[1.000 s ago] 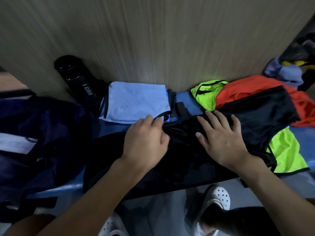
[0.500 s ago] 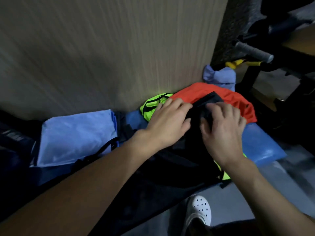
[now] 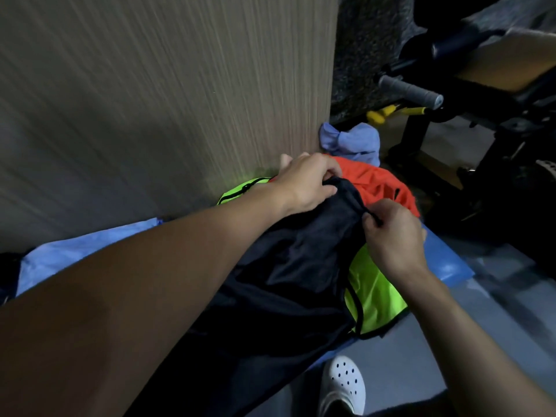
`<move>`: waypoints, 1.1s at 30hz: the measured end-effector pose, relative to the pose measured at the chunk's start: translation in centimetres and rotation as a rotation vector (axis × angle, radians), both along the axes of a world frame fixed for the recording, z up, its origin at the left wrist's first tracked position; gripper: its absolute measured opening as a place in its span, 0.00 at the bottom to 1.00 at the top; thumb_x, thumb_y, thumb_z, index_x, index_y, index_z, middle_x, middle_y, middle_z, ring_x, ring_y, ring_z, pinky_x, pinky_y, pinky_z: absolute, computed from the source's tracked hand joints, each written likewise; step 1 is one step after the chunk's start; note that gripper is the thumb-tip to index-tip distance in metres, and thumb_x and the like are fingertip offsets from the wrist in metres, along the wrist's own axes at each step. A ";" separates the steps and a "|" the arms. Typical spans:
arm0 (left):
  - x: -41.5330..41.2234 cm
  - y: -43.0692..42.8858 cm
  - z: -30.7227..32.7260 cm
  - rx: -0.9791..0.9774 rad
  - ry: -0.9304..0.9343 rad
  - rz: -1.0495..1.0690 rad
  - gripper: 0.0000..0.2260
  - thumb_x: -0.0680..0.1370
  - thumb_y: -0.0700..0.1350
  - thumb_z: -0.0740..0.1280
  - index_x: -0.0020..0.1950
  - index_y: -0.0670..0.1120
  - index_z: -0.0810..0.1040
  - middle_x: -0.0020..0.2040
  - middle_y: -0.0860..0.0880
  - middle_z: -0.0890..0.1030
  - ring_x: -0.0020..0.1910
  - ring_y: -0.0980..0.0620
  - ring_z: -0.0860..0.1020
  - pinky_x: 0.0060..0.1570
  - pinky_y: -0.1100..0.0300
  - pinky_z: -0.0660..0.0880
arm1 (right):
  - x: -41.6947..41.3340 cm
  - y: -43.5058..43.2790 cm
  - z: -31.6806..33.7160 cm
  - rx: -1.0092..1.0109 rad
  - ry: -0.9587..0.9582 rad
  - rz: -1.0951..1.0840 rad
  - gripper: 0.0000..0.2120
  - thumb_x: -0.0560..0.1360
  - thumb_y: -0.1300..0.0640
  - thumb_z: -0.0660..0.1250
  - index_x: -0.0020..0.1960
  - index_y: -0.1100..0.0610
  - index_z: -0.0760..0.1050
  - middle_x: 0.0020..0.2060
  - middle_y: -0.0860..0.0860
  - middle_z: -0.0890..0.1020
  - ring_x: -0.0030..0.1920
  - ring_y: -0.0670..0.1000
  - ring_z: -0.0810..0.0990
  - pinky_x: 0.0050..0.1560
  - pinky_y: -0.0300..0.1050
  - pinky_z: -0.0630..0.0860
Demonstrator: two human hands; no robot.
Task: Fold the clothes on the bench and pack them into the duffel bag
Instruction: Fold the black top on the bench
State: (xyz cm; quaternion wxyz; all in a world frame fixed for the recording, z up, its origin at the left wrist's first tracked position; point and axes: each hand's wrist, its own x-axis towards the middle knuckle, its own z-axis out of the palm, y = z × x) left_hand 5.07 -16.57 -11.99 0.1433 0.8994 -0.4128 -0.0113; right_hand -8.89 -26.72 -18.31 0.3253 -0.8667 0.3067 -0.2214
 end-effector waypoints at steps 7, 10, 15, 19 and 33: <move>0.5 -1.0 0.1 -0.262 0.198 -0.050 0.03 0.73 0.51 0.68 0.45 0.58 0.75 0.42 0.58 0.79 0.48 0.53 0.79 0.63 0.43 0.69 | 0.3 -0.7 0.1 0.256 -0.256 0.039 0.14 0.76 0.56 0.69 0.60 0.59 0.74 0.48 0.50 0.80 0.49 0.51 0.78 0.48 0.38 0.69; 0.8 -0.8 -0.1 -0.319 0.307 -0.096 0.10 0.73 0.47 0.70 0.53 0.56 0.74 0.39 0.56 0.78 0.42 0.56 0.77 0.57 0.48 0.74 | 0.2 -0.9 0.0 0.300 -0.255 0.094 0.17 0.72 0.62 0.72 0.60 0.57 0.74 0.47 0.47 0.80 0.49 0.49 0.79 0.50 0.37 0.71; 0.0 0.6 2.1 -0.260 0.271 -0.237 0.14 0.74 0.32 0.71 0.60 0.39 0.81 0.46 0.51 0.79 0.45 0.60 0.77 0.51 0.74 0.69 | -0.8 -0.6 0.7 0.318 -0.389 0.165 0.12 0.72 0.65 0.72 0.52 0.54 0.76 0.42 0.44 0.81 0.42 0.44 0.80 0.45 0.38 0.76; -0.5 4.6 3.2 -0.257 0.219 -0.301 0.07 0.72 0.30 0.71 0.47 0.38 0.83 0.43 0.50 0.81 0.42 0.67 0.76 0.49 0.76 0.67 | -1.8 0.9 1.3 0.228 -0.412 0.290 0.14 0.70 0.66 0.73 0.49 0.51 0.75 0.38 0.43 0.79 0.38 0.40 0.77 0.42 0.33 0.72; -2.1 19.5 -0.2 0.112 0.106 -0.130 0.13 0.70 0.35 0.69 0.45 0.54 0.78 0.49 0.54 0.77 0.53 0.52 0.72 0.59 0.46 0.70 | -5.4 9.6 -0.2 -0.326 -0.117 0.711 0.10 0.72 0.48 0.62 0.49 0.49 0.78 0.45 0.44 0.78 0.47 0.51 0.77 0.47 0.47 0.66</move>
